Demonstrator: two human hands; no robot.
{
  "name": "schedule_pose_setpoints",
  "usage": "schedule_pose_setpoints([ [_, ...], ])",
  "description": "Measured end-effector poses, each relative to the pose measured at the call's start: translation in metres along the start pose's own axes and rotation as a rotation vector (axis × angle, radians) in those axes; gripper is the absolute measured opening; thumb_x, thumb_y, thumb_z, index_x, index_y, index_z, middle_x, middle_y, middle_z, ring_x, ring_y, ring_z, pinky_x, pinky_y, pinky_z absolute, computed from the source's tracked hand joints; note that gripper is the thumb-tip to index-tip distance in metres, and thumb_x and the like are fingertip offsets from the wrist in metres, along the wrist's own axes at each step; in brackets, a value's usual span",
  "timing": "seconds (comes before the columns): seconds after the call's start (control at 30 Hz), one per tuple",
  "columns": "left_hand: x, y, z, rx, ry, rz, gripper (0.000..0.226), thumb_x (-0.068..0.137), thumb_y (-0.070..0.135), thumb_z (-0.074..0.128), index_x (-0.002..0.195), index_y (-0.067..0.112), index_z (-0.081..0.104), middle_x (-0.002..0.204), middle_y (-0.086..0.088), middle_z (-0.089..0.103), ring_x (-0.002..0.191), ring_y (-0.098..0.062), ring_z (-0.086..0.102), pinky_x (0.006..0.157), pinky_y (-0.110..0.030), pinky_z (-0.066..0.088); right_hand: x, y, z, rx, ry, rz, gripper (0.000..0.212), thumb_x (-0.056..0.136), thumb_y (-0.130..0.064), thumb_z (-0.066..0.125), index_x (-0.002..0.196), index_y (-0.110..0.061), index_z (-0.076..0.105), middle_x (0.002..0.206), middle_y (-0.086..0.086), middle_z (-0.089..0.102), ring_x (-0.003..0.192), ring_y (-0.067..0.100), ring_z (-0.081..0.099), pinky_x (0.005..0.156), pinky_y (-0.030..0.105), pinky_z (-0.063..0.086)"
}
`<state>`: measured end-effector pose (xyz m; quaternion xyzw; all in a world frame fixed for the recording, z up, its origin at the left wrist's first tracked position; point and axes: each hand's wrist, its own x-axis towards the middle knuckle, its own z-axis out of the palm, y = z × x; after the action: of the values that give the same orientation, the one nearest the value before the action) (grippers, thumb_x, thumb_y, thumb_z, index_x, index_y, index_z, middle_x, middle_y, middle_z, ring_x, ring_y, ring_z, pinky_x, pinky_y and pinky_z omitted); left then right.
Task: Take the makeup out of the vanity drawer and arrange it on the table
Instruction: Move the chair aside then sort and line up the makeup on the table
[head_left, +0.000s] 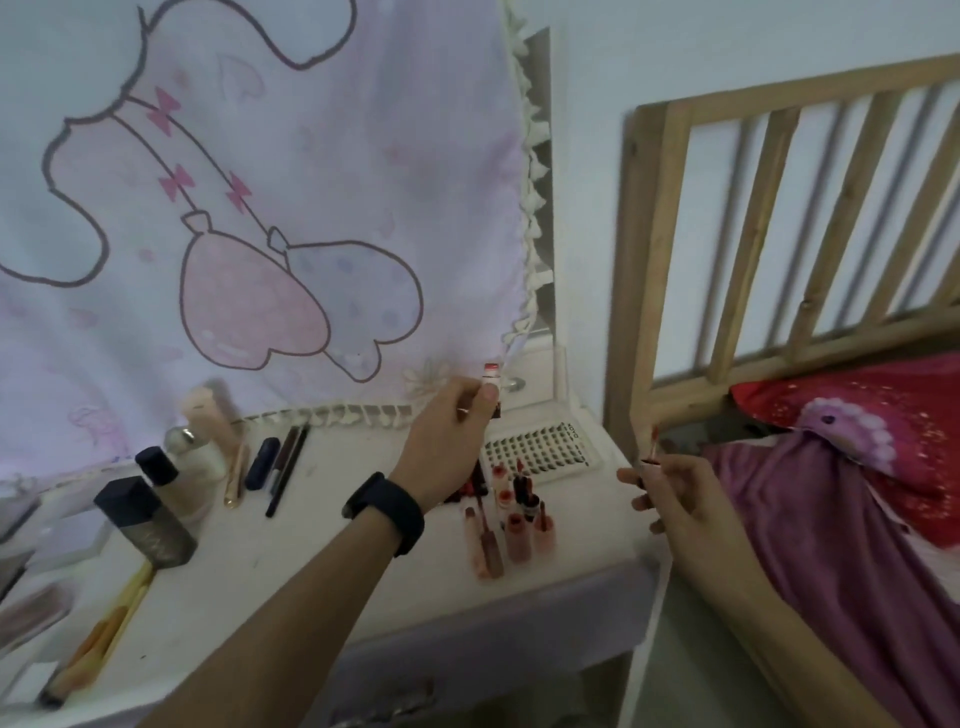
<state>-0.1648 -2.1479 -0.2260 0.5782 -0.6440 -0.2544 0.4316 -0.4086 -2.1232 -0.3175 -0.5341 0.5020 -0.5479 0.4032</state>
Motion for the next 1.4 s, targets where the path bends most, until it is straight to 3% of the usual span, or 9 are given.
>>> schedule_pose_setpoints([
  [0.13, 0.022, -0.002, 0.024, 0.051, -0.11, -0.013, 0.03, 0.101, 0.043, 0.047, 0.098, 0.019, 0.064, 0.079, 0.017, 0.059, 0.07, 0.002, 0.054, 0.066, -0.015, 0.04, 0.019, 0.017, 0.002, -0.197, 0.06, -0.046, 0.006, 0.097, -0.024, 0.064, 0.098, -0.028, 0.061, 0.1, -0.001, 0.068, 0.09, 0.008, 0.063, 0.068, 0.009, 0.042],
  [0.23, 0.032, -0.005, 0.036, 0.079, -0.168, -0.012, 0.03, 0.098, 0.039, 0.055, 0.083, 0.016, 0.065, 0.064, 0.019, 0.056, 0.056, 0.002, 0.048, 0.059, -0.012, 0.04, 0.029, 0.025, 0.012, -0.261, 0.041, -0.065, 0.014, 0.097, -0.028, 0.063, 0.1, -0.04, 0.056, 0.097, -0.015, 0.066, 0.085, -0.007, 0.06, 0.067, 0.001, 0.04],
  [0.33, 0.042, -0.009, 0.043, 0.182, -0.223, -0.023, 0.021, 0.09, 0.044, 0.064, 0.09, 0.024, 0.068, 0.079, 0.022, 0.066, 0.074, 0.005, 0.06, 0.066, -0.01, 0.041, 0.037, 0.03, 0.018, -0.32, -0.012, -0.104, 0.017, 0.099, -0.032, 0.059, 0.114, -0.041, 0.058, 0.095, -0.025, 0.064, 0.092, -0.013, 0.057, 0.07, 0.001, 0.04],
  [0.4, 0.048, -0.009, 0.045, 0.268, -0.274, -0.028, 0.027, 0.086, 0.047, 0.069, 0.099, 0.023, 0.069, 0.091, 0.014, 0.07, 0.086, -0.004, 0.064, 0.072, -0.017, 0.045, 0.041, 0.032, 0.021, -0.326, -0.031, -0.111, 0.014, 0.098, -0.034, 0.061, 0.104, -0.047, 0.061, 0.09, -0.028, 0.068, 0.092, -0.011, 0.059, 0.071, 0.003, 0.04],
  [0.6, 0.06, 0.0, 0.056, 0.563, -0.47, -0.032, 0.028, 0.079, 0.045, 0.074, 0.091, 0.021, 0.073, 0.09, 0.002, 0.074, 0.085, -0.016, 0.068, 0.078, -0.037, 0.058, 0.046, 0.043, 0.025, -0.353, 0.046, -0.082, 0.009, 0.088, -0.05, 0.066, 0.095, -0.044, 0.069, 0.088, -0.028, 0.067, 0.086, -0.007, 0.059, 0.067, 0.012, 0.04],
  [0.73, 0.064, -0.002, 0.063, 0.718, -0.556, -0.023, 0.026, 0.075, 0.043, 0.076, 0.09, 0.022, 0.074, 0.086, 0.005, 0.073, 0.078, -0.015, 0.069, 0.072, -0.037, 0.061, 0.042, 0.046, 0.028, -0.45, 0.025, -0.079, 0.014, 0.086, -0.054, 0.066, 0.099, -0.048, 0.067, 0.083, -0.038, 0.063, 0.087, -0.011, 0.057, 0.068, 0.013, 0.041],
  [0.9, 0.065, -0.015, 0.07, 0.731, -0.553, -0.026, 0.035, 0.072, 0.039, 0.08, 0.088, 0.009, 0.073, 0.081, 0.0, 0.072, 0.07, -0.017, 0.066, 0.06, -0.03, 0.052, 0.039, 0.047, 0.033, -0.606, 0.026, -0.113, 0.03, 0.086, -0.061, 0.057, 0.107, -0.043, 0.07, 0.095, -0.026, 0.071, 0.089, 0.007, 0.058, 0.085, 0.041, 0.048],
  [1.23, 0.06, -0.021, 0.073, 0.849, -0.532, 0.012, 0.03, 0.069, 0.045, 0.076, 0.066, 0.018, 0.063, 0.068, 0.004, 0.068, 0.066, -0.017, 0.064, 0.067, -0.032, 0.034, 0.042, 0.043, 0.043, -0.759, 0.054, -0.106, 0.027, 0.087, -0.056, 0.062, 0.107, -0.041, 0.071, 0.099, -0.019, 0.073, 0.092, 0.015, 0.059, 0.087, 0.041, 0.048],
  [1.4, 0.059, -0.019, 0.074, 0.903, -0.506, 0.032, 0.028, 0.069, 0.051, 0.075, 0.08, 0.026, 0.069, 0.083, 0.007, 0.071, 0.08, -0.016, 0.063, 0.081, -0.038, 0.026, 0.042, 0.043, 0.045, -0.796, 0.06, -0.117, 0.028, 0.086, -0.058, 0.063, 0.105, -0.04, 0.073, 0.096, -0.016, 0.073, 0.091, 0.017, 0.061, 0.086, 0.042, 0.049],
])
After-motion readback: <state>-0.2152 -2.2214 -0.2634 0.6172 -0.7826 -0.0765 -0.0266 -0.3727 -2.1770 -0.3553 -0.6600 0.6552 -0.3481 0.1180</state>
